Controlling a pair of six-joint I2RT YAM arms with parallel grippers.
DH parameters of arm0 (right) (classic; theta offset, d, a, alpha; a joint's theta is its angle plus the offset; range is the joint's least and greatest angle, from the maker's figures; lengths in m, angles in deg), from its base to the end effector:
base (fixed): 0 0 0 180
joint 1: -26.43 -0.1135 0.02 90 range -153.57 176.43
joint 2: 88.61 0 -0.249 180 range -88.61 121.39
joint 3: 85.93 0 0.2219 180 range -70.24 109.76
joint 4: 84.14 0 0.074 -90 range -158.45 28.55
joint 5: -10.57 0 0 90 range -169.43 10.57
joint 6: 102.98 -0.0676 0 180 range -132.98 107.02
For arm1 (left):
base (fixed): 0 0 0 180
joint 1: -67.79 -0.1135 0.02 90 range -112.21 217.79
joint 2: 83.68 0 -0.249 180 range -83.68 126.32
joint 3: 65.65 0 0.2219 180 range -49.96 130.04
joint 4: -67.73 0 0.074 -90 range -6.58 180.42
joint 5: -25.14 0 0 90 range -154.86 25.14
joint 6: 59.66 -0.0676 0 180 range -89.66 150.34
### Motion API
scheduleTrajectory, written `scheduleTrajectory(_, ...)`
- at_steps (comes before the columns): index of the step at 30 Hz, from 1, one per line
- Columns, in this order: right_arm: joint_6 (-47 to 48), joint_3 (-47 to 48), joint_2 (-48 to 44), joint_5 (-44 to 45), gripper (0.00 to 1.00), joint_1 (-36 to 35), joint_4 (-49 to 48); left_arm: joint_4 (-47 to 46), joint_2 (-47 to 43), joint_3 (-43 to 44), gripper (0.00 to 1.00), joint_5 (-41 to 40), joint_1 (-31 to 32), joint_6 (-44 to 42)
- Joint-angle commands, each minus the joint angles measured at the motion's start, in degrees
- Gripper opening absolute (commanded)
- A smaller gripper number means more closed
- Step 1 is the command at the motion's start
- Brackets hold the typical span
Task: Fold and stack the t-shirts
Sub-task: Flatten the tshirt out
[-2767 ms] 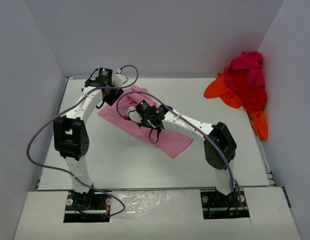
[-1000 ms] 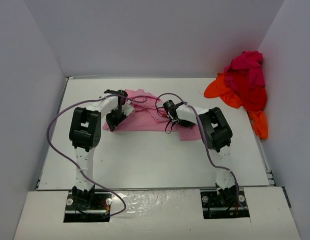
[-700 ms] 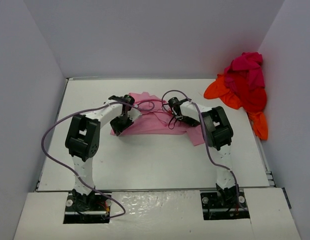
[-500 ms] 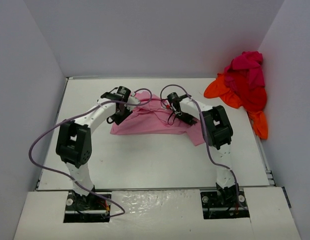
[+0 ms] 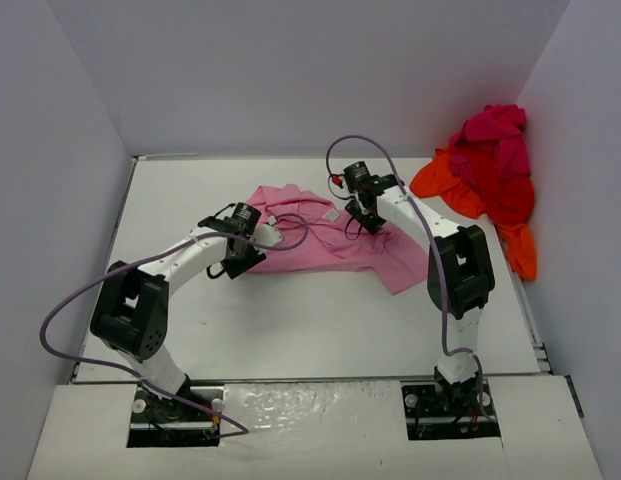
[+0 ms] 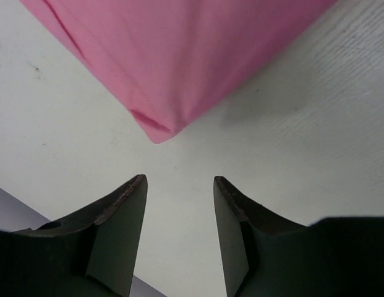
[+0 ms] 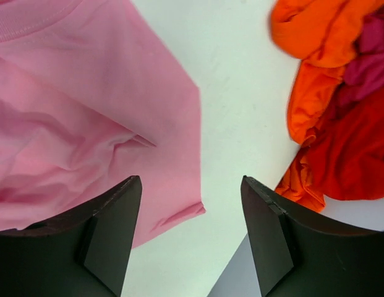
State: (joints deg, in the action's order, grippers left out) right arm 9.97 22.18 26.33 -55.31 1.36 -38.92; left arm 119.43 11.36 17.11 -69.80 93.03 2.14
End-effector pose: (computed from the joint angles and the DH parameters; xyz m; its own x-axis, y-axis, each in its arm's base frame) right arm 0.4001 0.1567 0.2059 -0.5957 -0.6716 -0.4406 -0.4250 0.7290 -0.5365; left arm 0.2926 -0.1315 0.1873 -0.5318 0.7712 -0.3500 0.7284 0.6273 0.2755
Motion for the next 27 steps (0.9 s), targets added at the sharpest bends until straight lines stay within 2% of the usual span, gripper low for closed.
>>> scheduleTrajectory(1,-2.0,1.2,-8.4,2.4,0.63,0.5,-1.1,-6.2,-3.7,-3.1,0.45,-1.0,0.9,-5.5)
scheduleTrajectory(7,-2.5,-0.3,-12.4,2.3,0.63,0.5,-1.2,-13.1,-1.4,-7.3,0.46,-4.0,1.0,-10.8)
scheduleTrajectory(13,-2.6,-2.5,-13.8,3.3,0.64,0.5,-1.2,-18.6,3.0,-8.1,0.46,-5.2,0.5,-18.3)
scheduleTrajectory(22,-2.5,-4.2,-15.0,4.1,0.64,0.6,-1.2,-18.3,8.1,-6.4,0.45,-1.4,-0.5,-24.9)
scheduleTrajectory(24,-2.3,-4.9,-16.2,4.2,0.64,0.7,-1.2,-17.9,8.8,-6.7,0.40,-1.1,-0.5,-25.7)
scheduleTrajectory(25,-1.9,-5.5,-17.0,4.0,0.64,0.8,-1.2,-17.2,8.7,-6.8,0.34,-1.0,-0.5,-25.6)
scheduleTrajectory(27,-1.4,-6.4,-18.1,2.6,0.67,1.2,-1.1,-15.6,8.4,-6.9,0.14,-0.1,-0.6,-25.1)
